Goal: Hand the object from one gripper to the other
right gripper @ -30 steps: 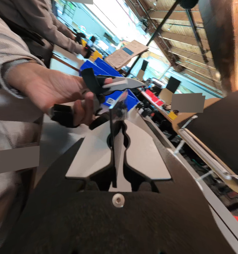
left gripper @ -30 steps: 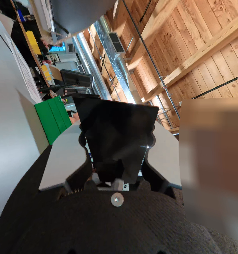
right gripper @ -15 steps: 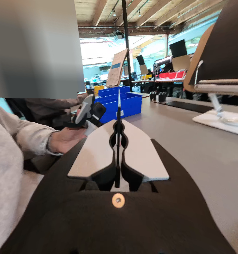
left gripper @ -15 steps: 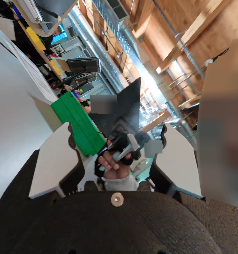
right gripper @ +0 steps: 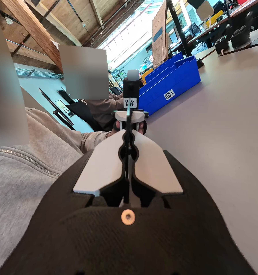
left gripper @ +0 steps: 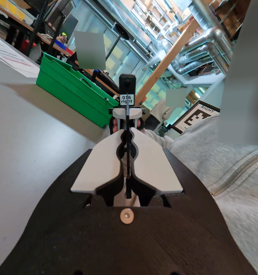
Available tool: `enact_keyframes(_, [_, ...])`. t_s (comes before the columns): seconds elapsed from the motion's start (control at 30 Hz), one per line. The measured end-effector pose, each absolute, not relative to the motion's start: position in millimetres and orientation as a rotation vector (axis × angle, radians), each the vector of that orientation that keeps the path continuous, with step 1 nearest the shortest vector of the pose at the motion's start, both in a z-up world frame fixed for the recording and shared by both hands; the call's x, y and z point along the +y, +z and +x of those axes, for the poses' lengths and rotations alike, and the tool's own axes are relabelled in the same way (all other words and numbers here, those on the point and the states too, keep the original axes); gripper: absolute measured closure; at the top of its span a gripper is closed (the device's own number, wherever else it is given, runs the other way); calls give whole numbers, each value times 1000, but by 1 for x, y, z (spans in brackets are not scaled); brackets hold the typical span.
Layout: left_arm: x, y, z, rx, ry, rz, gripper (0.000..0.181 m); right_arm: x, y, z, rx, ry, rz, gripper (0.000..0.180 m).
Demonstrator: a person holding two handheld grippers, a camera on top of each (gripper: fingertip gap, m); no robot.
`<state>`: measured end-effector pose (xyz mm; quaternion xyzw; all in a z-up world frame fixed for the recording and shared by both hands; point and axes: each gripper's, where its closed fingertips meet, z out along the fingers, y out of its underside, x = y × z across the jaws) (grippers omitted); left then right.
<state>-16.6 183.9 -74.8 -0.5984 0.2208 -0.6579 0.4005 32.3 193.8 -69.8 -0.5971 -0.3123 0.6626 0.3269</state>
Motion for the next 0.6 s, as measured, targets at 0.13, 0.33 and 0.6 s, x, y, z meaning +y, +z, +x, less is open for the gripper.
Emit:
enact_keyframes(0.13, [188,-74,-19,506,-1678,-1532,179,199,-70,33,-780,1749,-1522,155])
enact_keyframes(0.33, [208,-74,-41,272,-1744,-1505,179,235,-62,54,-523,1680,-1476,120])
enact_keyframes(0.6, [220,-91,-50,217,-1683,-1604,179,252,-56,68,-596,1235,-1411,101])
